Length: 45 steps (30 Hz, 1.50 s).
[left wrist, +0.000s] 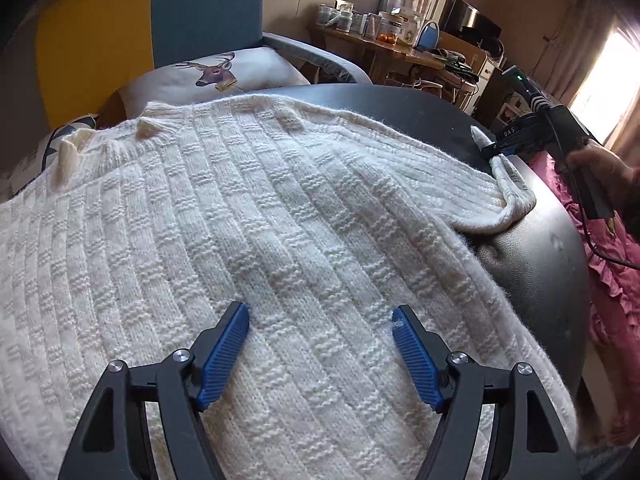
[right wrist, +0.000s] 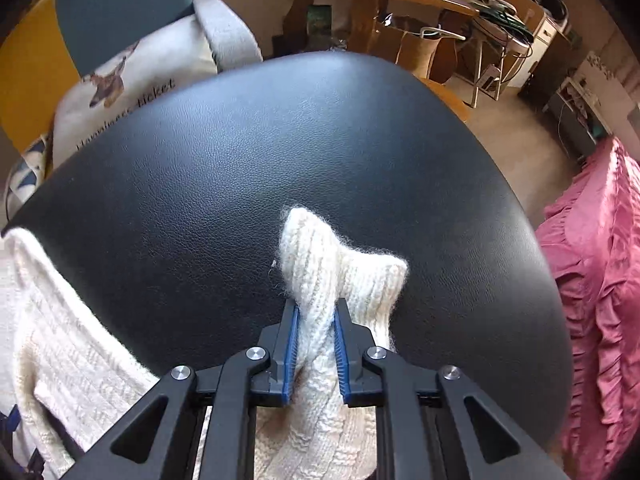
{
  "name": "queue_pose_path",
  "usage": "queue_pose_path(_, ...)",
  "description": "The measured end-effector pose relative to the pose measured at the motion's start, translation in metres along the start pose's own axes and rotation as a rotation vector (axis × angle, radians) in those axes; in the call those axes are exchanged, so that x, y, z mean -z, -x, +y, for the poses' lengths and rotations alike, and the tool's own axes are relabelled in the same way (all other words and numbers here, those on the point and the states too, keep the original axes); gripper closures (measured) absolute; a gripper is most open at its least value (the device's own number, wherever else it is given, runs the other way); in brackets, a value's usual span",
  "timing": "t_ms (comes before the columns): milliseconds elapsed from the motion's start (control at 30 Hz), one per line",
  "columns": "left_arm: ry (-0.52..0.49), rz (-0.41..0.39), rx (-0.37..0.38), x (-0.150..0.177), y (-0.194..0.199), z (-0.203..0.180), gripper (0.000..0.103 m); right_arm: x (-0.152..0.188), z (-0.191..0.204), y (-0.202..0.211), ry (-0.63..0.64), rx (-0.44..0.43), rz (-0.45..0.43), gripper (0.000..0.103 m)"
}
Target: Fold clothes
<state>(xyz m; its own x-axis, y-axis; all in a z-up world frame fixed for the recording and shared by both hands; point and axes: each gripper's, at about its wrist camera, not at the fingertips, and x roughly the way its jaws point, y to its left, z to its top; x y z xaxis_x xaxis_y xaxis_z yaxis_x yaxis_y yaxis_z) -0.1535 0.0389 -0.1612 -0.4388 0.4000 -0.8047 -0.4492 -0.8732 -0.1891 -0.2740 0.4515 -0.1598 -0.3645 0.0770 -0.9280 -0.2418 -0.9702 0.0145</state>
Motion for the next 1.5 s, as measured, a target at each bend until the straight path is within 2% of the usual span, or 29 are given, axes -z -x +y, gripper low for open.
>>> queue_pose_path(100,0.0,0.001,-0.002,0.001,0.0,0.0,0.028,0.017,-0.019,0.028,-0.065,-0.059,-0.099,0.088)
queue_pose_path(267,-0.013,-0.003,-0.017,0.002,-0.001,-0.003,0.026,0.08,-0.063,0.095,-0.134,-0.148,-0.259,0.088)
queue_pose_path(433,-0.019,0.009,-0.037,0.0,-0.003,-0.007,0.024,0.162,-0.101,0.12,-0.199,-0.205,-0.271,0.087)
queue_pose_path(467,-0.019,0.014,-0.039,-0.001,-0.003,-0.007,0.024,0.178,-0.107,0.122,-0.225,-0.239,-0.27,0.086)
queue_pose_path(533,-0.009,0.03,-0.037,-0.005,-0.003,-0.005,0.024,0.209,-0.119,0.125,-0.275,-0.302,-0.27,0.078)
queue_pose_path(667,0.029,0.041,-0.029,-0.025,0.003,0.001,0.024,0.246,-0.132,0.149,-0.29,-0.248,-0.3,0.077)
queue_pose_path(800,-0.011,-0.024,-0.043,-0.06,0.016,-0.005,0.024,0.24,-0.124,0.167,-0.221,-0.218,-0.302,0.077)
queue_pose_path(867,-0.053,-0.051,-0.045,-0.08,0.019,-0.016,0.024,0.223,-0.11,0.157,-0.179,-0.21,-0.281,0.077)
queue_pose_path(1000,-0.141,-0.066,-0.042,-0.112,0.009,-0.042,0.024,0.201,-0.085,0.114,-0.126,-0.181,-0.157,0.077)
queue_pose_path(1133,-0.194,-0.01,-0.044,-0.129,-0.021,-0.057,0.024,0.188,-0.078,0.072,-0.114,-0.101,-0.055,0.077)
queue_pose_path(1300,-0.195,0.061,-0.066,-0.137,-0.058,-0.057,0.024,0.168,-0.093,0.06,-0.167,-0.085,-0.095,0.08)
queue_pose_path(1400,-0.132,0.063,-0.058,-0.143,-0.063,-0.044,0.024,0.156,-0.103,0.058,-0.175,-0.074,-0.109,0.08)
queue_pose_path(1500,-0.087,0.055,-0.065,-0.148,-0.054,-0.021,0.024,0.152,-0.109,0.063,-0.202,-0.118,-0.12,0.08)
